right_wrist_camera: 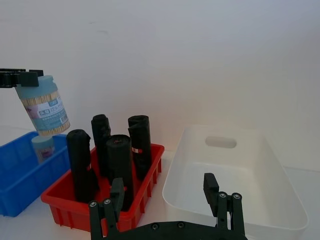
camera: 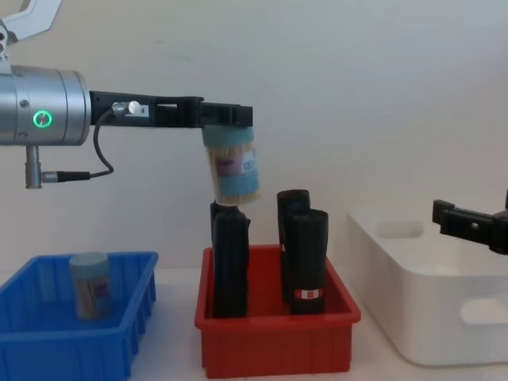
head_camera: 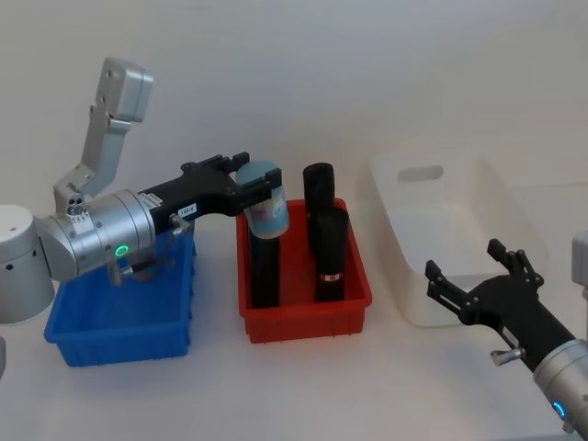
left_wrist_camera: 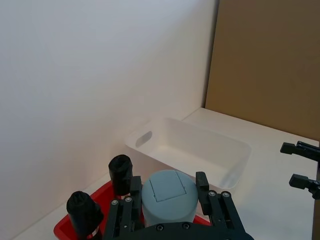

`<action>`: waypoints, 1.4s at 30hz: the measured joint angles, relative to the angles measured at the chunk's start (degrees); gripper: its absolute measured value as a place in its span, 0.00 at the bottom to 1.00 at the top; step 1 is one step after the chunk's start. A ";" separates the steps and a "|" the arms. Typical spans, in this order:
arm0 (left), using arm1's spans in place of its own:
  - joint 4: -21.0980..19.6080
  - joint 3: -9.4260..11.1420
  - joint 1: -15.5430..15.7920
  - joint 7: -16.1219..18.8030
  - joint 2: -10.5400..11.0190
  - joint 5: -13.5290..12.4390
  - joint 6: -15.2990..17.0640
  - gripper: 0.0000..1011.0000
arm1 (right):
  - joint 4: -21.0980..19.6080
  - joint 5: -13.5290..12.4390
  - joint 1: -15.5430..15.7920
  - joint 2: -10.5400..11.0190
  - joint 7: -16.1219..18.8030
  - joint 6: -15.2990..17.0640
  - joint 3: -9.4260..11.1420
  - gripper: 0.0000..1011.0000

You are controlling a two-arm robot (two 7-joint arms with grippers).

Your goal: Pick the cotton swabs from the blue box and place them into the white box.

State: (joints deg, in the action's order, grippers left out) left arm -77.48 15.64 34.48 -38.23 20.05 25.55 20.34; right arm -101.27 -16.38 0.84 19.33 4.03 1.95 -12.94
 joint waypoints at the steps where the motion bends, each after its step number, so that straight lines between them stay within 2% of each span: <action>1: 0.07 0.03 0.11 -0.18 -0.05 -0.01 0.05 0.65 | -0.02 0.03 0.00 0.00 0.10 0.00 -0.01 0.99; 8: 0.27 0.12 0.44 -0.70 -0.16 -0.04 0.21 0.65 | -0.50 0.32 -0.02 0.15 2.01 0.18 -0.17 0.99; 23: 0.48 0.21 0.80 -1.25 -0.28 -0.06 0.41 0.65 | -1.44 1.18 -2.37 -0.48 10.26 2.58 -1.15 0.99; 30: 0.52 0.23 0.84 -1.36 -0.31 -0.05 0.45 0.65 | 0.69 1.72 -5.32 -0.85 13.69 2.98 -0.88 0.99; 42: 0.58 0.23 0.91 -1.45 -0.33 -0.05 0.48 0.65 | 8.91 2.26 -12.46 -1.81 20.90 1.90 0.09 0.99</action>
State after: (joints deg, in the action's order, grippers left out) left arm -76.91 15.86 35.39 -39.68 19.72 25.50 20.83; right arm -92.36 -14.12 -11.62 17.52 24.94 3.85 -12.84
